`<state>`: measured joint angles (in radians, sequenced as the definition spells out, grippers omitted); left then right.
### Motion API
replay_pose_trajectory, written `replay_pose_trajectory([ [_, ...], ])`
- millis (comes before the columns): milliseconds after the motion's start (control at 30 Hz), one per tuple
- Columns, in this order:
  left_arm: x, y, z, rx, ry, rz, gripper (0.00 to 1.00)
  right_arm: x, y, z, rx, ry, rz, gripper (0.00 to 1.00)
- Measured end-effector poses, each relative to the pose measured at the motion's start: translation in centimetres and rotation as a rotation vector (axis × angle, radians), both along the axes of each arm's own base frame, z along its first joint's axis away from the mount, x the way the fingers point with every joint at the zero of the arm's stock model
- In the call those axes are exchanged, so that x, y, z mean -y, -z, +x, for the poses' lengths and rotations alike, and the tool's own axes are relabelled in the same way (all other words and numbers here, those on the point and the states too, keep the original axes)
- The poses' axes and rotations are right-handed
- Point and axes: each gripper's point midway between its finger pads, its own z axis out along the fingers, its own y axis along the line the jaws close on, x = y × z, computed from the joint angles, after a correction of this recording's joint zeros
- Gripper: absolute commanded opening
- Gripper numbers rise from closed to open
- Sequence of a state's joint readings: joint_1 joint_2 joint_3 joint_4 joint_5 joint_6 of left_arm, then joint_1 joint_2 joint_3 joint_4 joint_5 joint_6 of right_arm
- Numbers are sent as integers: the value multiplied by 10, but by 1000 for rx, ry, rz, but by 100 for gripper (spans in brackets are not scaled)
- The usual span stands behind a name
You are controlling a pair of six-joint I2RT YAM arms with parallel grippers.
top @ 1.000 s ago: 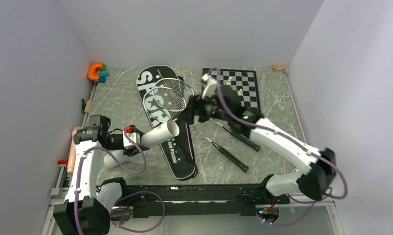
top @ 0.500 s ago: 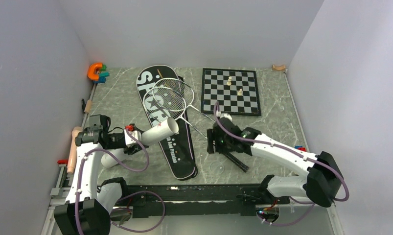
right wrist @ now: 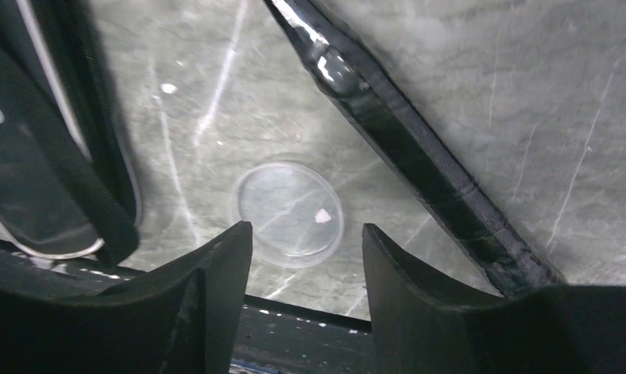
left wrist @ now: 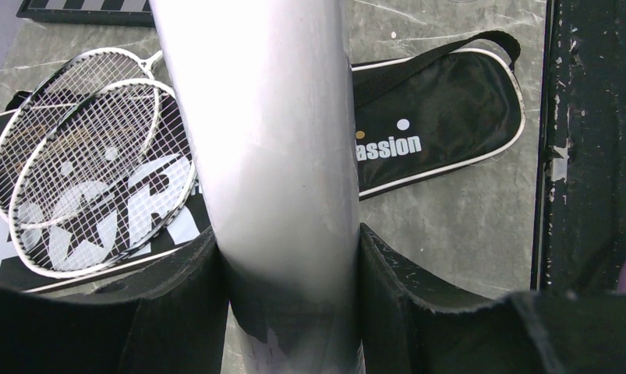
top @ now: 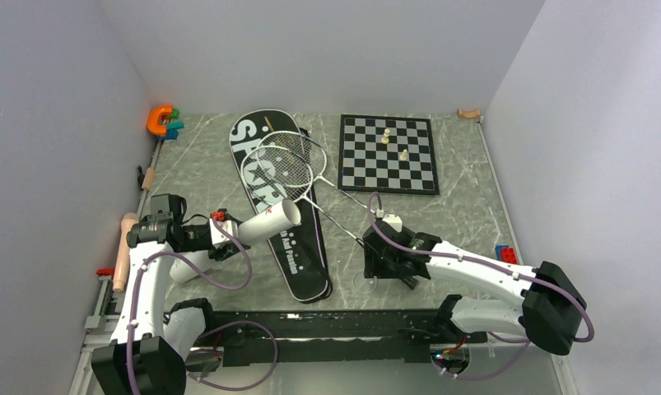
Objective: Pack up the badminton gear
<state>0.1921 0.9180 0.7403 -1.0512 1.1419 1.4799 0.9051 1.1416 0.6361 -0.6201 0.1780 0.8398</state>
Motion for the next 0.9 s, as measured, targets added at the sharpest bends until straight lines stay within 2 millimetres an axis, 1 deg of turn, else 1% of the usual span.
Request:
replay_pose_trajectory([
  [67, 0, 0, 0, 1, 0, 0, 38, 5, 8, -6, -19, 4, -15, 51],
  [200, 0, 0, 0, 1, 0, 0, 38, 9, 18, -13, -37, 14, -24, 46],
  [533, 0, 0, 0, 1, 0, 0, 38, 6, 33, -15, -45, 37, -6, 33],
  [600, 0, 0, 0, 1, 0, 0, 38, 4, 33, -13, -41, 41, 3, 30],
  [700, 0, 0, 0, 1, 0, 0, 38, 1, 33, -12, -35, 46, 13, 21],
  [833, 0, 0, 0, 1, 0, 0, 38, 3, 34, -12, -34, 52, 10, 1],
  [900, 0, 0, 0, 1, 0, 0, 38, 4, 33, -12, -33, 52, 4, 0],
])
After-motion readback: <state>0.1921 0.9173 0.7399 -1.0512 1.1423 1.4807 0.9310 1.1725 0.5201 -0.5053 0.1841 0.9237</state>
